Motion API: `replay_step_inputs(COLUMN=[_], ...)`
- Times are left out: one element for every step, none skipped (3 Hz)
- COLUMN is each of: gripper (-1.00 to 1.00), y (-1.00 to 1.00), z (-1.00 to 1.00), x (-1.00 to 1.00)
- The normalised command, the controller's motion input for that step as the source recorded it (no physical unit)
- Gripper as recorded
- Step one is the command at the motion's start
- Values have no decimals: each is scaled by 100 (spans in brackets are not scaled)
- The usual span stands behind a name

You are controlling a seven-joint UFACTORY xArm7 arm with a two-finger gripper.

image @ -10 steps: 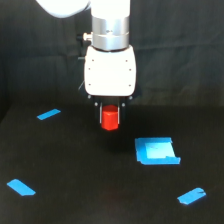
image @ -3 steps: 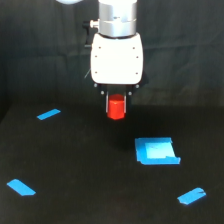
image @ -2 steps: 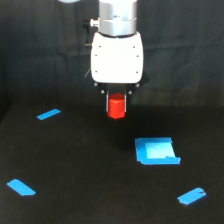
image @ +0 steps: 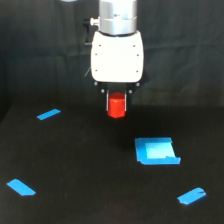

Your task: Pick up the red object from the table

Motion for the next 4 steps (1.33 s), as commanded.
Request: replay_step_inputs(gripper=[-100,-98,-100,-99], y=[-1,-14,6,2], z=[15,7,11,11], x=[-6,3,-1,-5])
